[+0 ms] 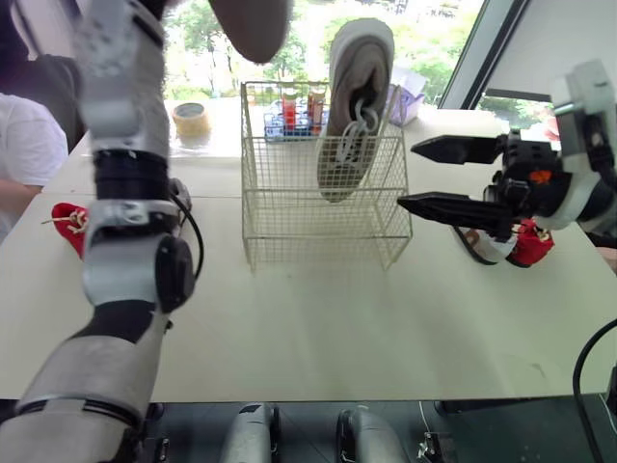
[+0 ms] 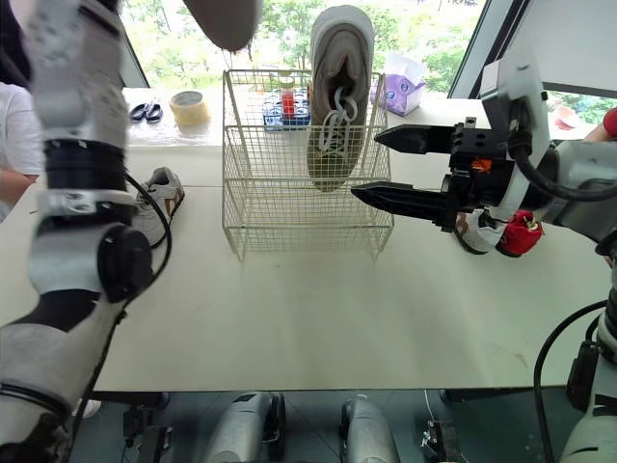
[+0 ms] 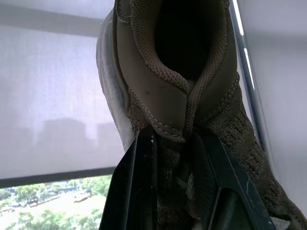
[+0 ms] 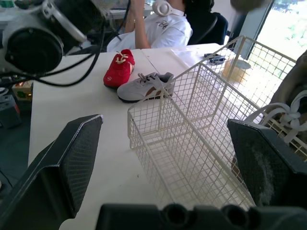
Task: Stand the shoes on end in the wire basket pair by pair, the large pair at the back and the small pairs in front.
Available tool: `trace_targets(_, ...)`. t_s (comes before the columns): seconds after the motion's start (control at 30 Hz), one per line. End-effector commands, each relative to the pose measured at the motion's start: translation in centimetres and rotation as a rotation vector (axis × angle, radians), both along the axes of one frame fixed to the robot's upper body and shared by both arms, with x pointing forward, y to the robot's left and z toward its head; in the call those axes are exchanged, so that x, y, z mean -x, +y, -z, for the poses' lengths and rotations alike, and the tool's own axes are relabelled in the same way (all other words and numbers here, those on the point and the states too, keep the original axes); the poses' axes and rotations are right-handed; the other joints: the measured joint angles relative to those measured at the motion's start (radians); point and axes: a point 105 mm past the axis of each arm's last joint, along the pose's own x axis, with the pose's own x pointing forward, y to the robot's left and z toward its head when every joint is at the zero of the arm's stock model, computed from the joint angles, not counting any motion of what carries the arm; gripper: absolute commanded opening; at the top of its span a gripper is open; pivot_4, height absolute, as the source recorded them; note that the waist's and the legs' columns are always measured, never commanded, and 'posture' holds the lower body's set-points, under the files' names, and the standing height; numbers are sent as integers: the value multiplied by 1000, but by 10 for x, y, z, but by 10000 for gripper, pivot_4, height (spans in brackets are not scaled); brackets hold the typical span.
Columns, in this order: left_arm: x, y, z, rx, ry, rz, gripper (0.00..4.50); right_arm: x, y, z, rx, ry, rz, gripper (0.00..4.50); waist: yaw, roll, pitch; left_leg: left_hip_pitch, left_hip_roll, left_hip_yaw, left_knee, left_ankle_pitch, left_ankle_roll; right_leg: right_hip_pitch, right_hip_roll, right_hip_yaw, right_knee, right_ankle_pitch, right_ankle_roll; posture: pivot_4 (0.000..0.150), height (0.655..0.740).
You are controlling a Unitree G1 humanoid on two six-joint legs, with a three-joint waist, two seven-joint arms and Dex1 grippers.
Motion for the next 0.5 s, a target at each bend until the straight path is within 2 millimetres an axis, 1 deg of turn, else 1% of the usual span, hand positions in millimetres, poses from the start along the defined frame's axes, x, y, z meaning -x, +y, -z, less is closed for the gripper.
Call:
trace_targets(0.03, 19, -7, -17, -17, -169, -68, 7746, 8, -2, -12, 4, -61, 13, 45000, -3, 0, 0, -1, 0, 0, 0, 0, 0, -1, 0, 0, 0, 0, 0, 1500, 7351)
trace_targets(0.17, 3, -18, 6, -5, -110, -44, 7746, 13, -8, -12, 5, -58, 41, 45000, 0, 0, 0, -3, 0, 1, 0, 0, 0, -3, 0, 0, 0, 0, 0, 1500, 7351)
trace_targets(0.3, 2, -28, 22, -52, -110, -35, 7746, 13, -9, -11, -2, -54, 48, 45000, 1, 0, 0, -3, 0, 0, 2, -1, 1, -2, 0, 0, 0, 0, 1, 1500, 7351)
trace_targets(0.5, -1, -36, 59, -83, -46, -36, 7746, 10, -6, -12, -10, -53, 26, 45000, 8, 0, 0, -4, 1, -2, 3, -1, 1, -2, -1, 0, 0, 1, 1, 1500, 7351)
